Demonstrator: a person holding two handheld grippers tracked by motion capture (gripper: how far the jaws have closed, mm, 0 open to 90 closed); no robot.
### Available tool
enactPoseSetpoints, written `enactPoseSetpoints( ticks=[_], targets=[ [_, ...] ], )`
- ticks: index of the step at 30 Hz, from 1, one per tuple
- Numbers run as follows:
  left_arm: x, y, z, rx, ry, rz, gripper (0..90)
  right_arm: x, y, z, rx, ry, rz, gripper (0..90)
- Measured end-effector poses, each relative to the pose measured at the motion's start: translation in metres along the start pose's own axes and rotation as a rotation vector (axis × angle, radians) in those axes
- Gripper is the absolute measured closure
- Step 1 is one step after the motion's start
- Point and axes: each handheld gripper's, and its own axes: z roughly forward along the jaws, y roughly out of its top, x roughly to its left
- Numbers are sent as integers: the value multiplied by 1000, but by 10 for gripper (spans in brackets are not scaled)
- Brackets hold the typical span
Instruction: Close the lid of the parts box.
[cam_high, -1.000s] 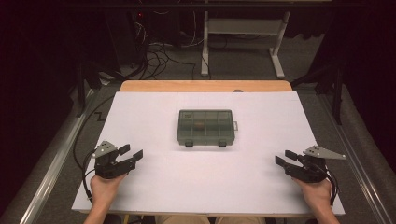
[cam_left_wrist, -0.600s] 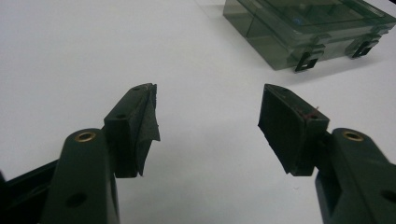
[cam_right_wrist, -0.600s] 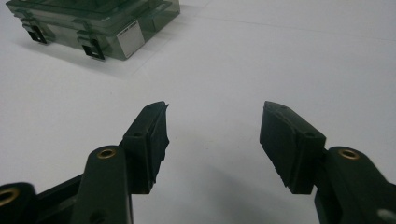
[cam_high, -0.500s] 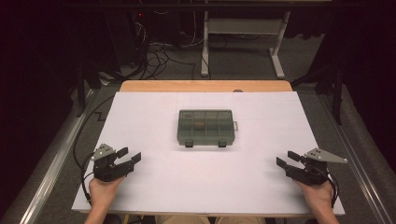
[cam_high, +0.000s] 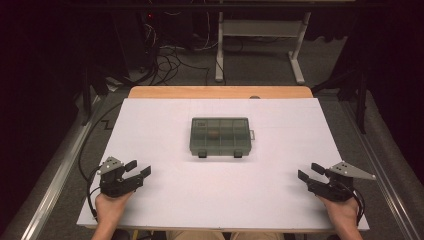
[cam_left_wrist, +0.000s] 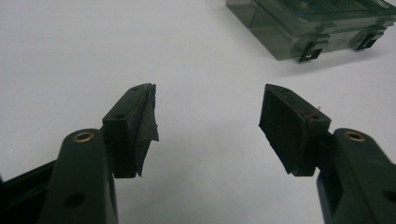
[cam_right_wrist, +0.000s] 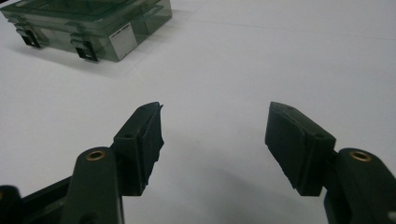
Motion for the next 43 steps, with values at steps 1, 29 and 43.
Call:
enactPoseSetpoints(
  ticks=[1,29,43],
  targets=[
    [-1,-1,0,1,-1,4,361,0,0,0,-1,1,0,366],
    [-1,-12,-3,-35,12,-30,353,3,-8,-10,-47,15,0,354],
    [-2,-12,-3,-39,7,-26,352,3,-8,-12,-61,5,8,355]
  ],
)
